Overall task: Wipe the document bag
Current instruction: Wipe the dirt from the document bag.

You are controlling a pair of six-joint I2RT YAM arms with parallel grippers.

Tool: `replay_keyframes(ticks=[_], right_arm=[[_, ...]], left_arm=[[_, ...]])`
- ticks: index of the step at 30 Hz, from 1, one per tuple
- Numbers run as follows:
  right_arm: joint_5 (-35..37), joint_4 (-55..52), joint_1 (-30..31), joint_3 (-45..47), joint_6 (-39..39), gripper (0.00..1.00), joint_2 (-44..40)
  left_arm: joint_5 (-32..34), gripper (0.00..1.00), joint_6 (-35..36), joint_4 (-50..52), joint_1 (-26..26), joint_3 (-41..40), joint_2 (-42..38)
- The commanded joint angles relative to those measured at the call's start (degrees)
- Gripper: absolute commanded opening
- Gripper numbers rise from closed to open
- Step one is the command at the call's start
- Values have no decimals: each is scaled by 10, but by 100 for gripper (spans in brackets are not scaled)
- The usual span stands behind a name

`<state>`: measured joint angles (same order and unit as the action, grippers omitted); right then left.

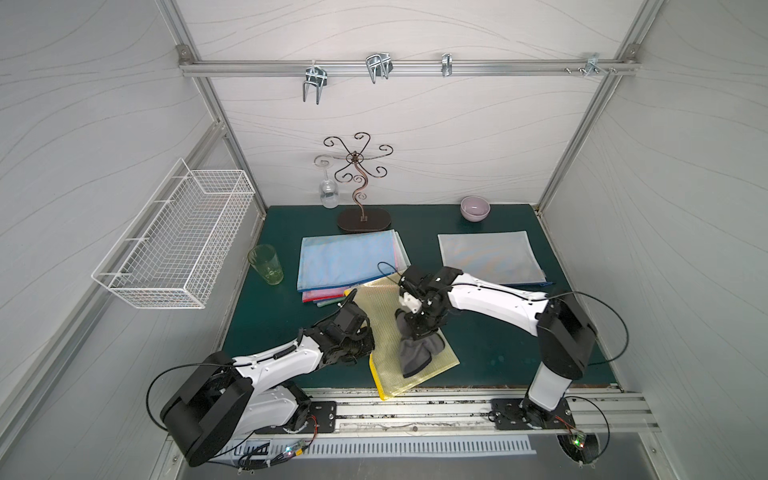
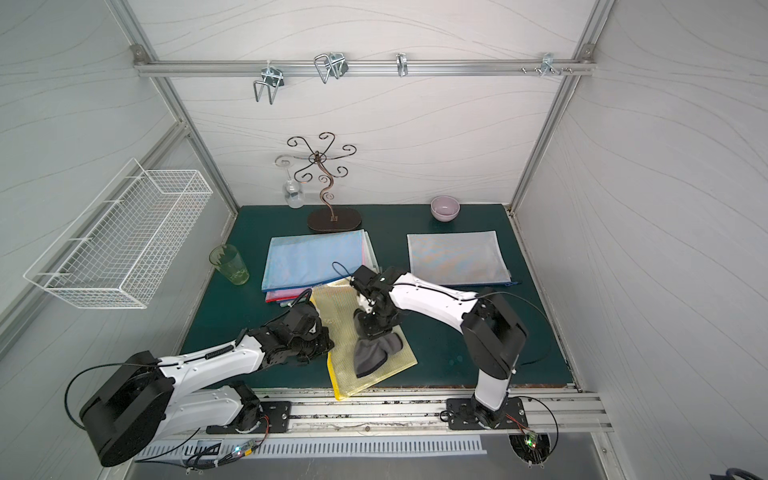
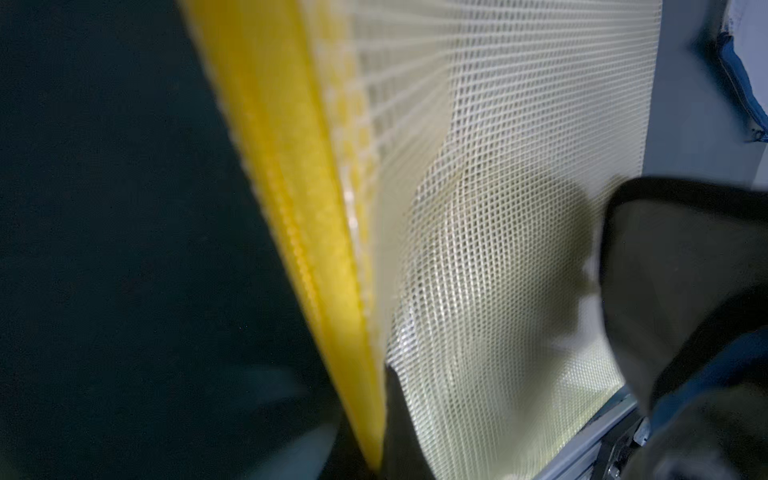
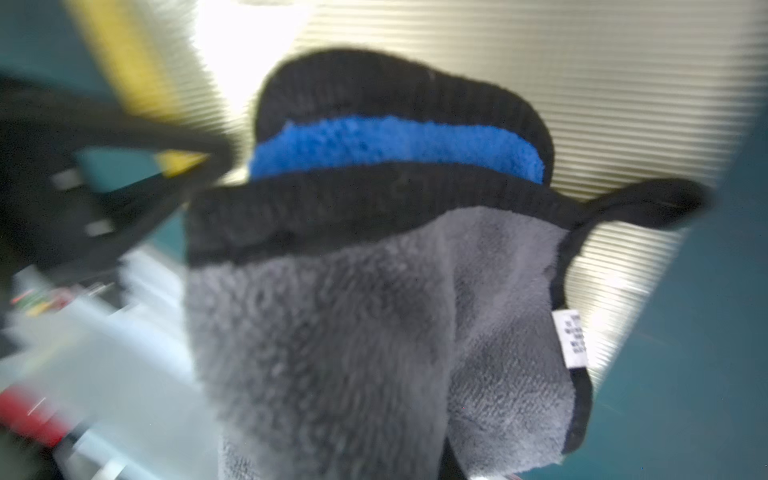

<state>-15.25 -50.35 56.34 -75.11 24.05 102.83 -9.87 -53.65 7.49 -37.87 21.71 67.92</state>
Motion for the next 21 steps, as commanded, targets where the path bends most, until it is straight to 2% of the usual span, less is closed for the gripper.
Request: replay_keyframes(ticks=[1, 4, 7, 9, 12, 17, 21], right_arm=[[-168, 56, 3, 19, 25, 0, 51], [-152, 61, -20, 59, 41, 0, 62], [-27, 29, -110, 130, 65, 0, 16], [57, -3, -188, 168, 63, 0, -47], [133, -50, -252, 168, 41, 0, -135], [128, -74, -262, 114, 17, 0, -191], [61, -40, -262, 103, 40, 0, -172]], left_arm=[[18, 0, -8, 4, 4, 6, -14], [20, 0, -10, 13, 12, 8, -32], [25, 0, -5, 47, 20, 17, -65], [33, 0, 5, 88, 24, 31, -99], [55, 0, 31, 180, 30, 69, -150], [125, 0, 92, 375, 32, 189, -213], [214, 0, 138, 520, 31, 314, -214]])
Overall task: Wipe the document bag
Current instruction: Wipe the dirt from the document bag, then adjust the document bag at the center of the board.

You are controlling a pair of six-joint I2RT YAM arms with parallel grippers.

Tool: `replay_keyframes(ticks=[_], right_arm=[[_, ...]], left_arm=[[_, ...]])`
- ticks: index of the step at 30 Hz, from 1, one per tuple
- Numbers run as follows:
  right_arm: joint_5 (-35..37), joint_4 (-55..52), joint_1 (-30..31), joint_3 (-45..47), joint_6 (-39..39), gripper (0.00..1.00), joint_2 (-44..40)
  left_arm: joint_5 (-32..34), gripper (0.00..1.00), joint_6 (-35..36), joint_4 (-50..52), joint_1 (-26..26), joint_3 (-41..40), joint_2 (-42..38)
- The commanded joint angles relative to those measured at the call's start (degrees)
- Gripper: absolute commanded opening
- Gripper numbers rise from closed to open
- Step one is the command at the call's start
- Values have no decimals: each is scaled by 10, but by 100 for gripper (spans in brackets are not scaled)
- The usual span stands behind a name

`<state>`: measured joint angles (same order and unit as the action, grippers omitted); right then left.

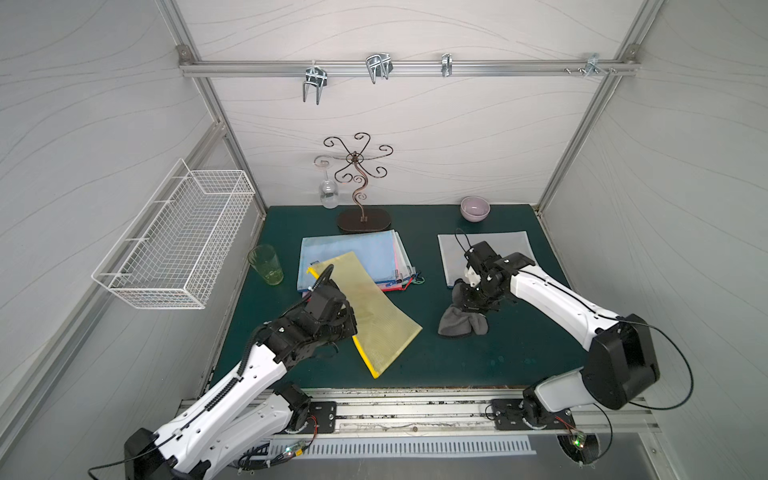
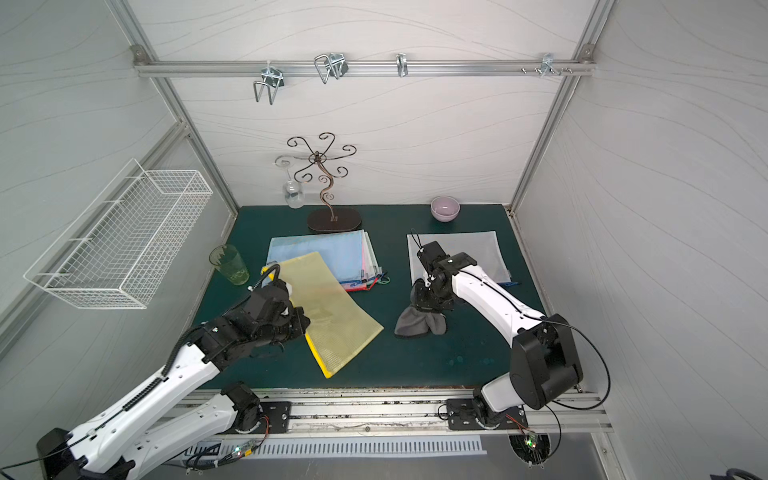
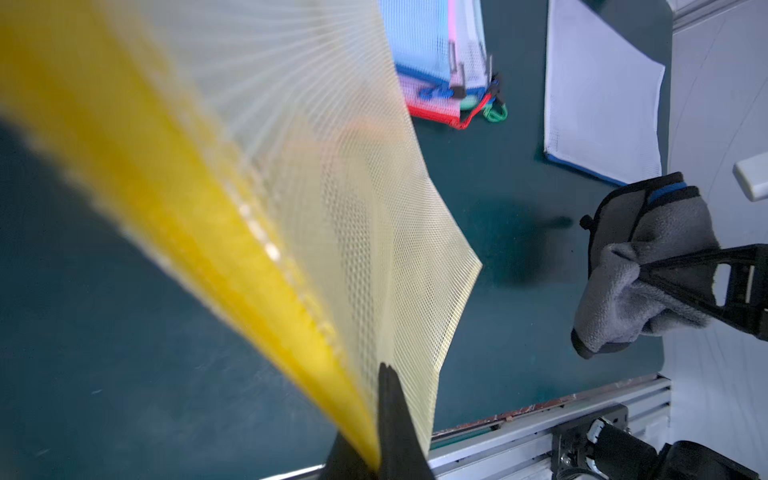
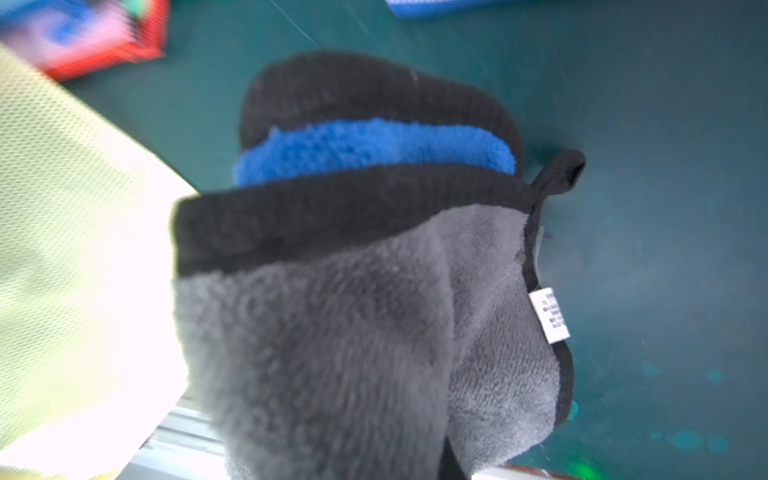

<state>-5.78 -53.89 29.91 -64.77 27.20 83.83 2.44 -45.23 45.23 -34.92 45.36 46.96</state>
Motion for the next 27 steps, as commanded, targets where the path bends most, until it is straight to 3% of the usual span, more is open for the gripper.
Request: replay_keyframes(ticks=[1, 4, 9, 13, 16, 22, 27], right_arm=[[-51, 7, 3, 1, 15, 0, 25], [-94, 45, 3, 7, 39, 0, 41], [-111, 74, -11, 20, 47, 0, 58], [-108, 85, -51, 53, 53, 0, 35], [-99, 82, -98, 81, 58, 0, -1], [-27, 50, -147, 83, 55, 0, -80], [3, 41, -153, 72, 59, 0, -122]], left_arm=[[109, 0, 67, 164, 1, 107, 2], [194, 0, 114, 248, -9, 207, 41], [371, 0, 170, 373, -84, 369, 166], [411, 0, 207, 392, -133, 406, 257], [401, 0, 230, 347, -194, 400, 321], [315, 0, 297, 193, -326, 393, 482], [207, 0, 324, 66, -375, 389, 561]])
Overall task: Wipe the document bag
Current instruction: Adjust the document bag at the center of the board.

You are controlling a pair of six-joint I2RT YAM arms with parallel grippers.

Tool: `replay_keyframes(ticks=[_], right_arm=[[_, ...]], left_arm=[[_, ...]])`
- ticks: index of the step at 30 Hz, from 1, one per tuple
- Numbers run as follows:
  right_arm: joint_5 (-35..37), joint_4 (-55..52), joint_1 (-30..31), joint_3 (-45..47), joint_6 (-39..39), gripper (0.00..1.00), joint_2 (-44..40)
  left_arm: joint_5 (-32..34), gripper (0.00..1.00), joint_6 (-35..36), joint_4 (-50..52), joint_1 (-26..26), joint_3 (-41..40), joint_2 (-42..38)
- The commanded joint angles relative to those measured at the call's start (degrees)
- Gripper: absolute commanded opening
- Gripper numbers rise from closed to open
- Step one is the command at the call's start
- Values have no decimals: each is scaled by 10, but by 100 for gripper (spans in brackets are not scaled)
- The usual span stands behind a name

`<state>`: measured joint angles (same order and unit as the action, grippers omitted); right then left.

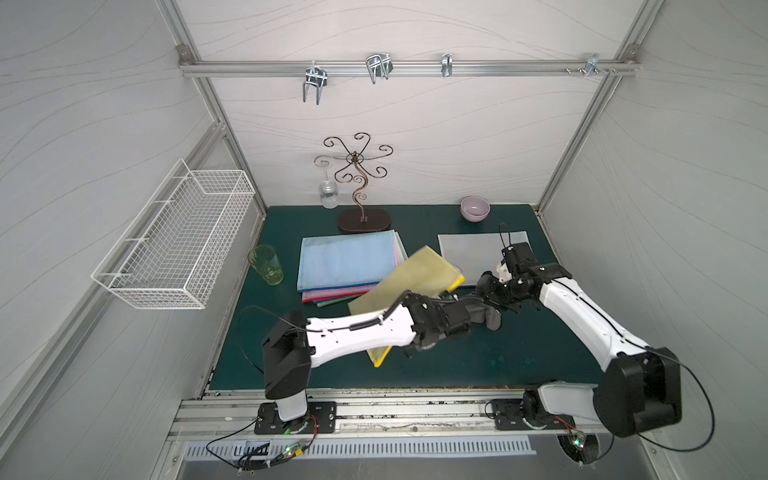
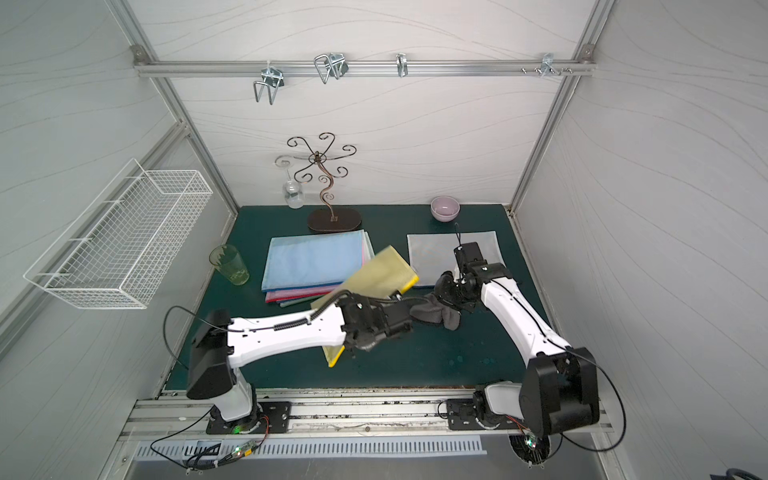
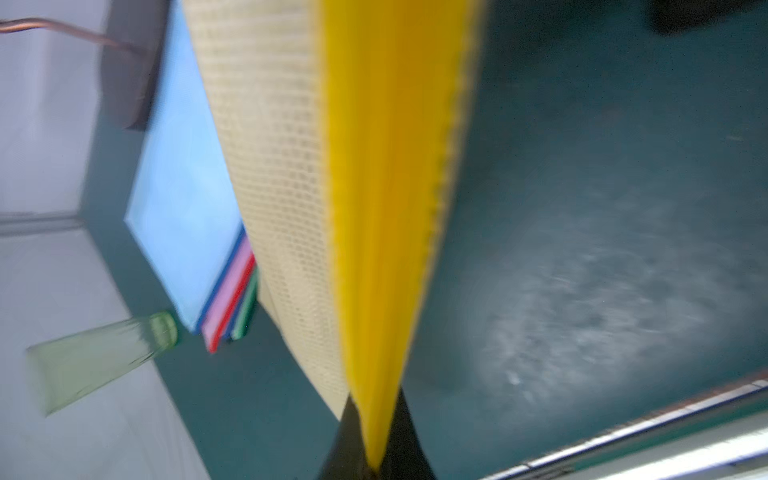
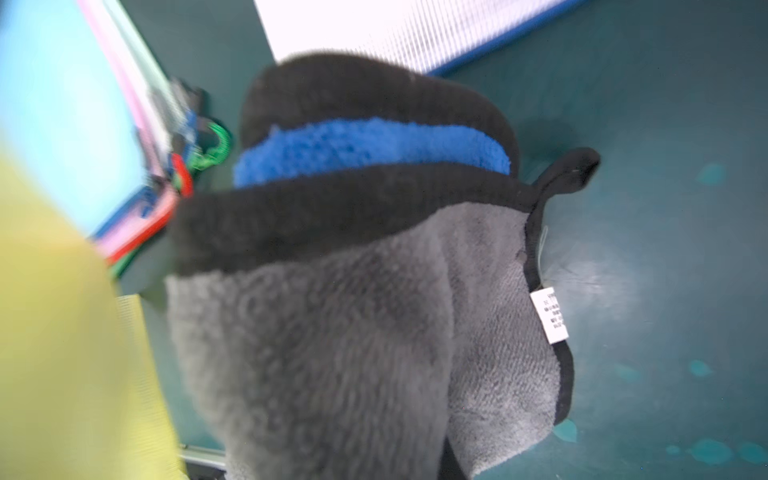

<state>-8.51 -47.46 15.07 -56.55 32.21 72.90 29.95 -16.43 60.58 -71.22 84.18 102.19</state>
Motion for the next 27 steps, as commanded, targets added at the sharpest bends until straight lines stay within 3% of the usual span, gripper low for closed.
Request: replay_keyframes(ticks=[1, 5, 12, 18, 27], right_arm=[[30, -24, -6, -11, 9, 0, -13], [34, -31, -8, -8, 6, 0, -15], [69, -41, -10, -1, 7, 0, -30], [173, -74, -10, -14, 18, 0, -82], [219, -101, -6, -32, 25, 0, -116]], left_arm=[[-94, 0, 38, -109, -12, -8, 15], [-149, 0, 50, -153, -13, -47, 31], [-178, 0, 45, -200, -13, -87, 50], [-186, 27, 33, -223, -12, -107, 41], [-171, 48, -14, -239, 0, -152, -30]])
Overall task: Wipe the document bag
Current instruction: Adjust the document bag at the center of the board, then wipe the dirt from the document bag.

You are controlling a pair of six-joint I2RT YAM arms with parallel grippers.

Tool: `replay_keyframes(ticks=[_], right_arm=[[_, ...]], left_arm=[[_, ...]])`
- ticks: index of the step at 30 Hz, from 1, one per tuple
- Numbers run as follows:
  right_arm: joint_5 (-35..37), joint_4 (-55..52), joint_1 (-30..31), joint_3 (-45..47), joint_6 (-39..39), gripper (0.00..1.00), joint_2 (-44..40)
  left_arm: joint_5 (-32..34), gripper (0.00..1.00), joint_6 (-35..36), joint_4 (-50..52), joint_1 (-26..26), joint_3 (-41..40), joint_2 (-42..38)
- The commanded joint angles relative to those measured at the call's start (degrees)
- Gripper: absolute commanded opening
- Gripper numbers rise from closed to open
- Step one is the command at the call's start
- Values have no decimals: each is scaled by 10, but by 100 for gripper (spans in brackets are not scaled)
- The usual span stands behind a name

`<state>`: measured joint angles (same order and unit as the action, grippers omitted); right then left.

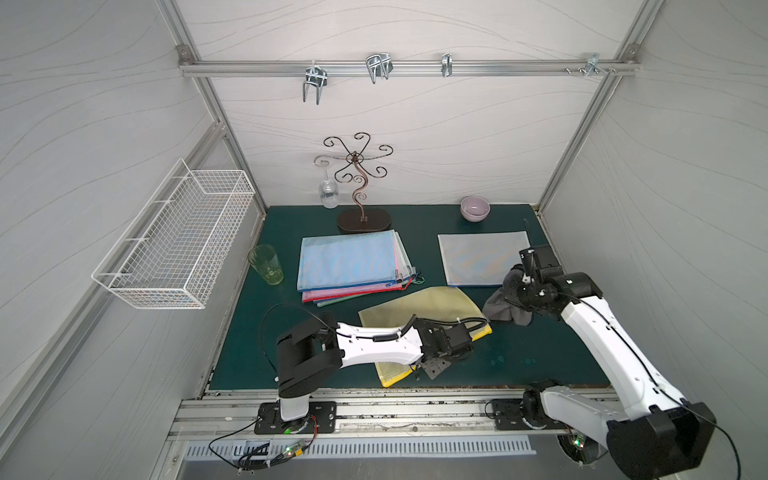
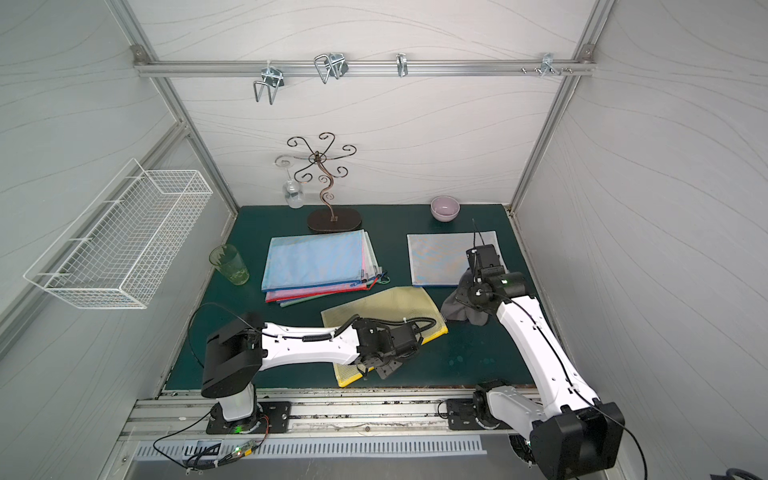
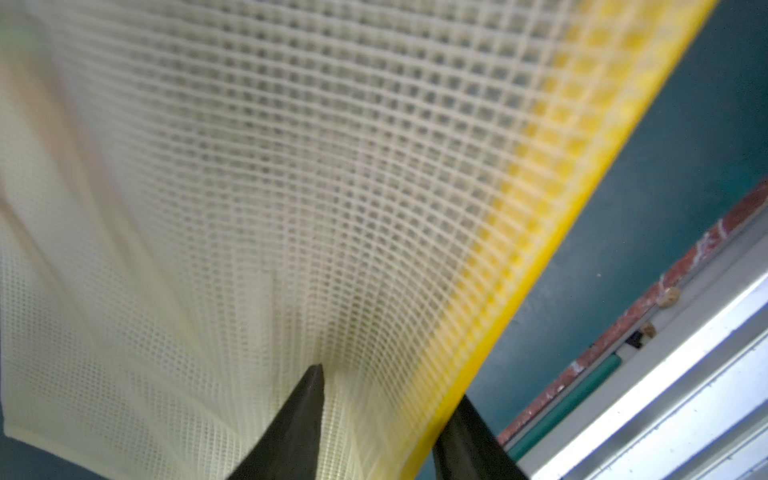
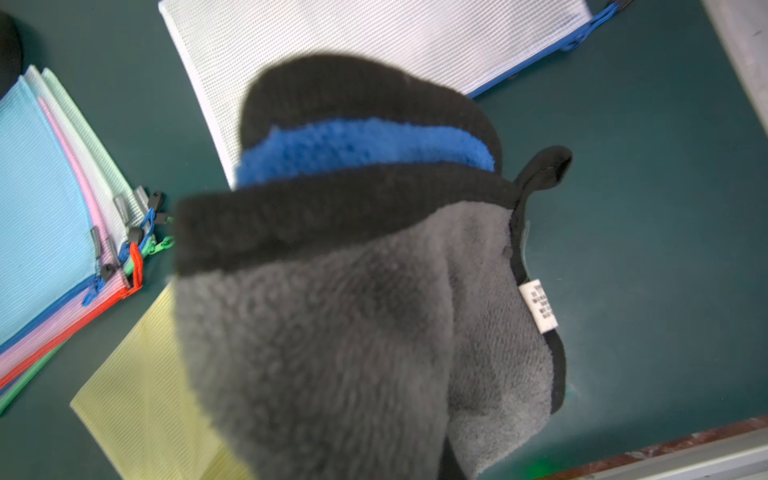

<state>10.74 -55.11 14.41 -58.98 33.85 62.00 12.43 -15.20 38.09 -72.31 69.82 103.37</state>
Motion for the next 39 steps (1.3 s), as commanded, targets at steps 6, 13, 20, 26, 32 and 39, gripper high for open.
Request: replay_keyframes(ticks=[6, 13, 20, 26, 32, 39], right_arm=[[28, -22, 6, -10, 10, 0, -16], [-60, 57, 56, 6, -21, 0, 6], [-239, 120, 207, -84, -69, 0, 216], [-328, 142, 331, -240, -100, 0, 428], [-389, 210, 349, -321, -48, 0, 571], [-346, 205, 325, -305, -39, 0, 610]], left_arm=[[-46, 54, -99, -62, 64, -105, -150], [-83, 53, -153, -95, 108, -179, -218], [-113, 19, -284, -117, 240, -259, -255], [-150, 6, -321, -133, 319, -340, -304], [-182, 6, -361, -187, 331, -407, -313], [-174, 7, -384, -209, 332, -422, -315]])
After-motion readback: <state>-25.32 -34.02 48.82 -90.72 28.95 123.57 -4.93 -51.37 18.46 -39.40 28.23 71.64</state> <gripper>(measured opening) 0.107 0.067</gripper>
